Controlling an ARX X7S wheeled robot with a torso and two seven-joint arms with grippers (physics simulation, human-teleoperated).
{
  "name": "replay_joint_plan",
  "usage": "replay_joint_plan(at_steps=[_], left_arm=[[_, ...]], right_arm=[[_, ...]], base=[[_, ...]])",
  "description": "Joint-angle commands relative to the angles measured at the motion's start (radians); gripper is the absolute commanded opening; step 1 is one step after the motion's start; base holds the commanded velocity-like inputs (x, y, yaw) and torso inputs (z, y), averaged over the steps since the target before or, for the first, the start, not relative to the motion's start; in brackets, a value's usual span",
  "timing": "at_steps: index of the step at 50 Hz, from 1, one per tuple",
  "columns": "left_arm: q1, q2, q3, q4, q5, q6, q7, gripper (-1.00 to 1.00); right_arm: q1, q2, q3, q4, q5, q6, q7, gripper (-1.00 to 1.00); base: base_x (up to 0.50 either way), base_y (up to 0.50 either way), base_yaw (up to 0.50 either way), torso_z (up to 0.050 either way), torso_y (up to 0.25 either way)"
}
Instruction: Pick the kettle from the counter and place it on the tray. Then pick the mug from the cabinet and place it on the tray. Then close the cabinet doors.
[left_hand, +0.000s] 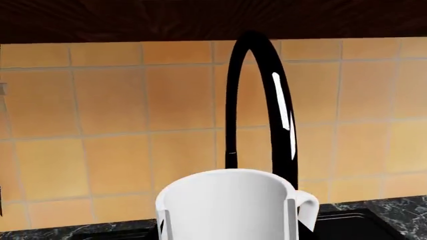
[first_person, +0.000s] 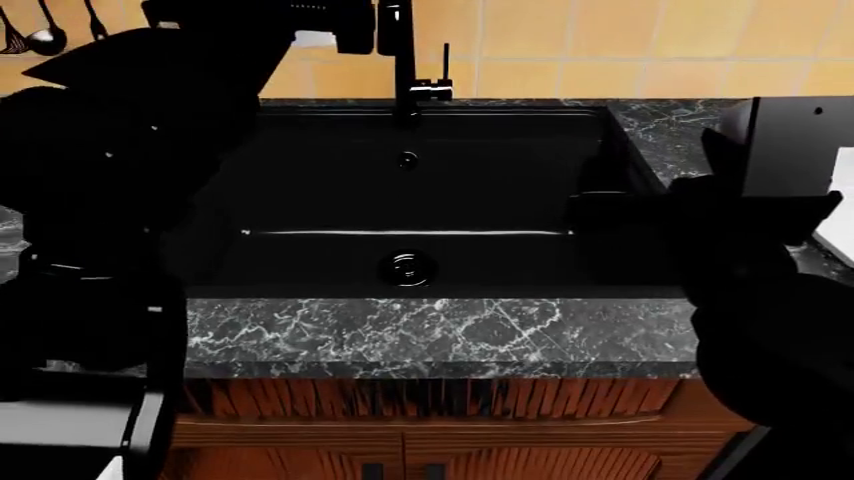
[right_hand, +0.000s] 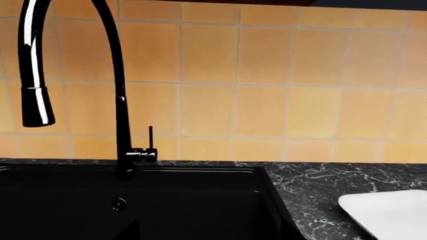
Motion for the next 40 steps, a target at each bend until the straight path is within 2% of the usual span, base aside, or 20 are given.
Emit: replay_joint_plan(at_steps=[1,40], left_arm=[[0.042,0.025,0.055,-0.07,0.031,0.083,0.005,-1.0],[0.071,0.002,0.075,0.004,-0.022,0.057,-0.01,-1.0]], right_arm=[[-0.002,0.01,0.022,0.001,0.017,-0.005,0.004,1.0],[-0.007,0.029,0.042,-0.008,0.045,-0.017,0.017,1.0]], base=[[0.0,0.0,0.0,0.0,0.0],[0.0,-0.49,0.0,0.0,0.001]])
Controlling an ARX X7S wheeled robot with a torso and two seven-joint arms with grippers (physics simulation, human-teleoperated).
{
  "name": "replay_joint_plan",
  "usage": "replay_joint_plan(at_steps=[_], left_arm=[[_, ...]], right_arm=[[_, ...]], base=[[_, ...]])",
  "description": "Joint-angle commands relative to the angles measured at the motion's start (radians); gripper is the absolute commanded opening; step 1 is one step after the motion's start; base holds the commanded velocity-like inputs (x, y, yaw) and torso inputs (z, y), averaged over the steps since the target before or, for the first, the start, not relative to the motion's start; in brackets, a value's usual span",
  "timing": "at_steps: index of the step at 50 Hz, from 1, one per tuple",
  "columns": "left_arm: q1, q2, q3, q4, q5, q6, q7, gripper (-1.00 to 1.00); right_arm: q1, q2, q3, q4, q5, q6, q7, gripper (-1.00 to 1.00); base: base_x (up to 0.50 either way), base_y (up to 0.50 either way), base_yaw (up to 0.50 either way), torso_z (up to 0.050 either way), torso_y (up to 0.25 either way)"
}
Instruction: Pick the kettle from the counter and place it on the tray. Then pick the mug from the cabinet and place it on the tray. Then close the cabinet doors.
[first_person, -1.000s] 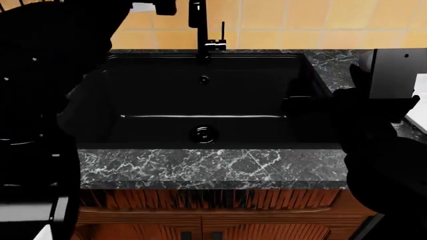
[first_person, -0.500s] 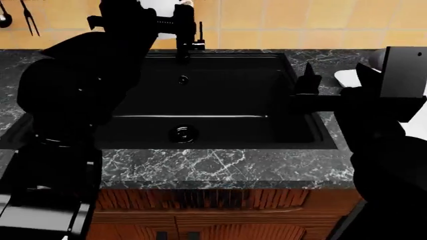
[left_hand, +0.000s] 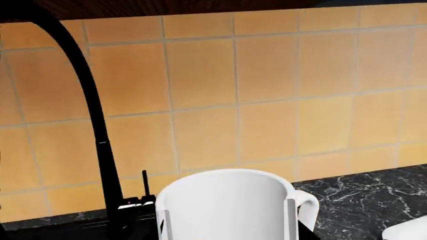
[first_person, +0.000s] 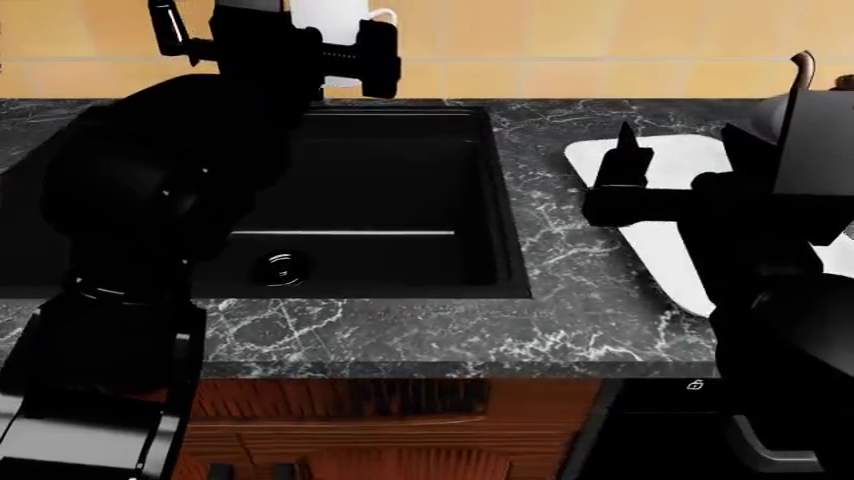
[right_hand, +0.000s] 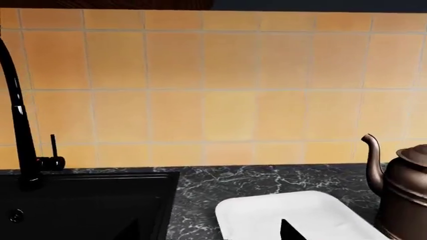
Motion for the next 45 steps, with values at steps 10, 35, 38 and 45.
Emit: replay_joint_plan(at_steps=[10,35,38,45], left_arm=[[0.003,-0.009,0.002,0.03,-0.028,-0.006,-0.017,-1.0],[0.003,-0.025,0.002,0.044,-0.047,-0.014,-0.024,-1.0],[0.006,-0.026,0.004,0.045,-0.047,-0.011,-0.024,-1.0],[0.008,-0.03,0.004,0.049,-0.053,-0.011,-0.024,-1.0]], right_arm=[[0.009,0.009,0.006,-0.002,0.017,0.001,0.011,1.0],[0.019,0.017,0.017,0.0,0.039,0.0,0.025,1.0],[0.017,0.018,0.015,0.004,0.034,-0.005,0.021,1.0],[0.019,0.023,0.016,0.006,0.036,-0.006,0.021,1.0]], base=[[0.0,-0.5,0.0,0.0,0.0],[0.0,-0.5,0.0,0.0,0.001],[0.0,-0.5,0.0,0.0,0.0],[0.0,-0.5,0.0,0.0,0.0]])
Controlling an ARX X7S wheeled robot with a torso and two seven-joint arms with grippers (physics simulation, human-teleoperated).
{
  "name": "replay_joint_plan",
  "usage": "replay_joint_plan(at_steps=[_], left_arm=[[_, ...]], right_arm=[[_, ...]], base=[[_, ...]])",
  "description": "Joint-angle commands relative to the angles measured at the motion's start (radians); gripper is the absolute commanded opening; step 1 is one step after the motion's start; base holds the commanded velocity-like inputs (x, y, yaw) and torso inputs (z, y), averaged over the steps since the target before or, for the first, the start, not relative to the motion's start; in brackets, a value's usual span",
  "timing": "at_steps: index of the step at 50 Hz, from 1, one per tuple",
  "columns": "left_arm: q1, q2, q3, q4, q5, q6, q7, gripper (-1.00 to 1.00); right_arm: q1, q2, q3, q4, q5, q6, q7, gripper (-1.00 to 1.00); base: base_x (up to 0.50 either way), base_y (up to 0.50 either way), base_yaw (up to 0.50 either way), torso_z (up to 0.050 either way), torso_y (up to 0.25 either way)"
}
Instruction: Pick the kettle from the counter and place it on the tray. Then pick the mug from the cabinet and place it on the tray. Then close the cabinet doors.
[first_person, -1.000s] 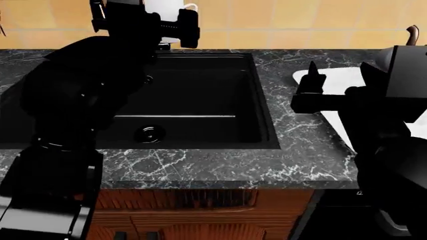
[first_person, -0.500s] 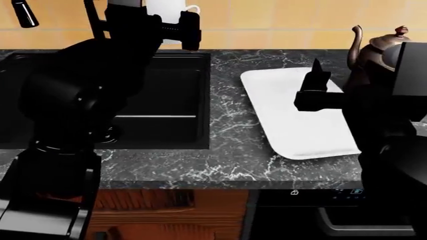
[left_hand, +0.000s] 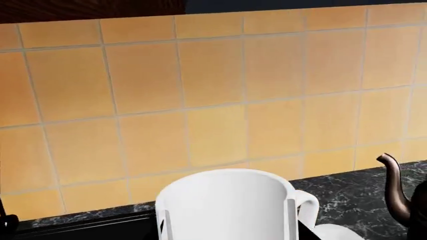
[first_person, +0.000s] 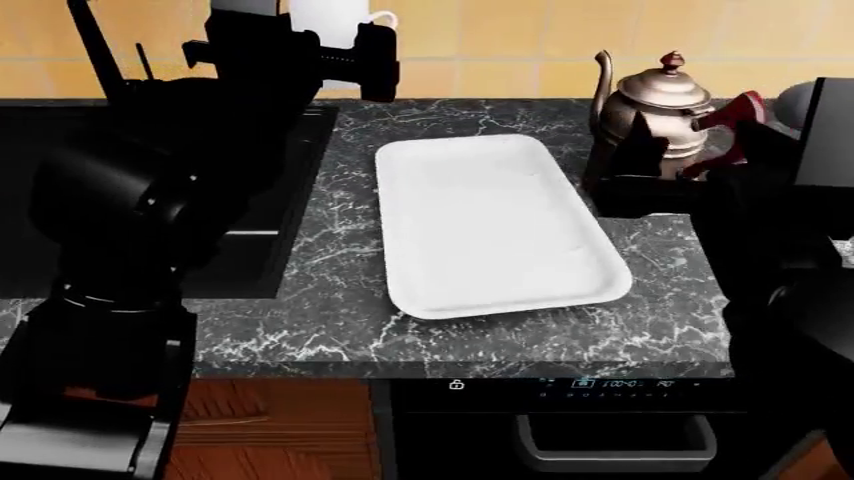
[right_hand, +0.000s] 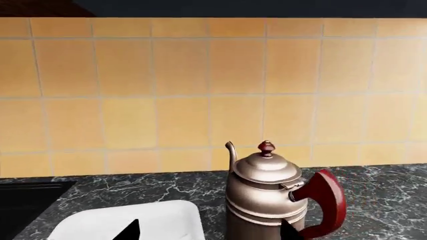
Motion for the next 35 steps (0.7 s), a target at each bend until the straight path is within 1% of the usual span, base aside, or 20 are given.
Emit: replay_joint_plan(at_steps=[1,15,28,32,35], left_arm=[[-0.003,-0.006,-0.007,0.007,-0.014,0.005,-0.012,-1.0],[0.012,-0.05,-0.021,0.061,-0.037,-0.02,-0.014,-1.0],[-0.007,-0.104,-0.04,0.118,-0.064,-0.069,-0.012,-1.0],[-0.024,-0.114,-0.041,0.129,-0.069,-0.085,-0.012,-1.0],[-0.036,-0.121,-0.041,0.134,-0.072,-0.095,-0.012,-1.0]], right_arm=[[0.001,0.006,-0.001,0.007,-0.002,-0.005,-0.003,1.0],[0.04,0.032,0.002,0.024,0.026,0.028,0.01,1.0],[0.208,0.094,0.061,0.09,0.291,0.175,0.085,1.0],[0.274,0.109,0.05,0.099,0.329,0.203,0.106,1.0],[0.316,0.114,0.046,0.104,0.36,0.217,0.128,1.0]], base=[[0.0,-0.5,0.0,0.0,0.0],[0.0,-0.47,0.0,0.0,0.001],[0.0,0.0,0.0,0.001,0.001],[0.0,0.0,0.0,0.0,0.0],[0.33,0.0,0.0,0.0,0.0]])
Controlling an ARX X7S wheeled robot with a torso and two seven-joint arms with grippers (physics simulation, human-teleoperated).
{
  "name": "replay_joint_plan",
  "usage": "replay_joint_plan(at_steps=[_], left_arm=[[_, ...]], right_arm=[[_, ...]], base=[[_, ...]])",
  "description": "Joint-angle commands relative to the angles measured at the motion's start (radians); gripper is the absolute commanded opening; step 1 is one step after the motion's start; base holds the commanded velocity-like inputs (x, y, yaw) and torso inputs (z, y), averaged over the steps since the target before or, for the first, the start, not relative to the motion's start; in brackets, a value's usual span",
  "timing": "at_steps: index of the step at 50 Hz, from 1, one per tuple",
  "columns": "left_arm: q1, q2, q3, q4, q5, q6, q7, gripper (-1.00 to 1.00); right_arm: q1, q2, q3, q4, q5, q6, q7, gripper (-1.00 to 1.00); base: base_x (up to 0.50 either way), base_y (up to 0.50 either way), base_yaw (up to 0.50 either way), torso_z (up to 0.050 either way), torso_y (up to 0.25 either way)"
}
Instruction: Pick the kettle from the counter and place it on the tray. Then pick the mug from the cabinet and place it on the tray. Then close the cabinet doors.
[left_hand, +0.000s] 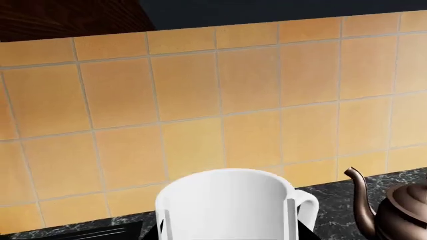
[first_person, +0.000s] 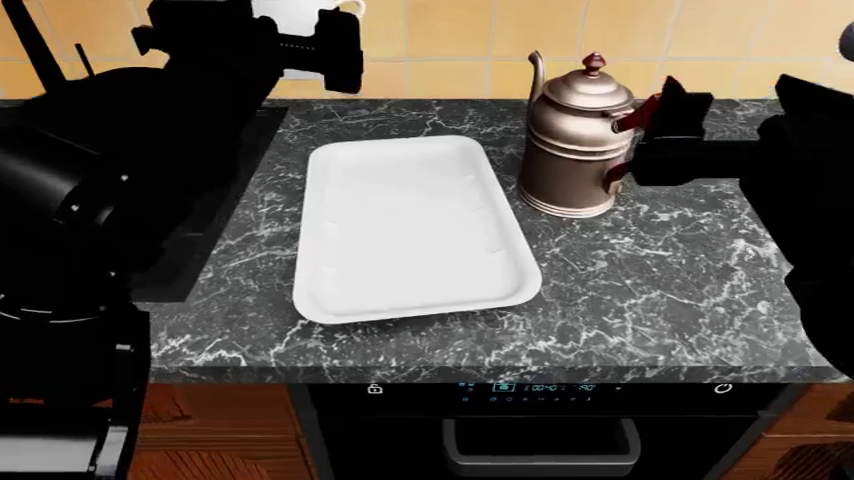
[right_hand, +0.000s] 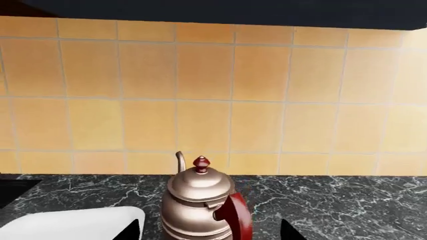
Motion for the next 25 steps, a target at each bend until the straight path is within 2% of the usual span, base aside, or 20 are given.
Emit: replay_joint_plan(at_steps=[1,25], left_arm=[[-0.036,-0.033,-0.015,0.034,-0.019,-0.034,-0.012,-1.0],[-0.019,-0.04,-0.009,0.015,-0.016,-0.011,-0.011,-1.0]], right_arm=[[0.144,0.035,0.004,0.032,0.136,0.077,0.06,1.0],[0.114,0.047,-0.007,0.019,0.109,0.049,0.038,1.0]], base=[[0.5,0.0,0.0,0.0,0.0],[0.5,0.0,0.0,0.0,0.002]])
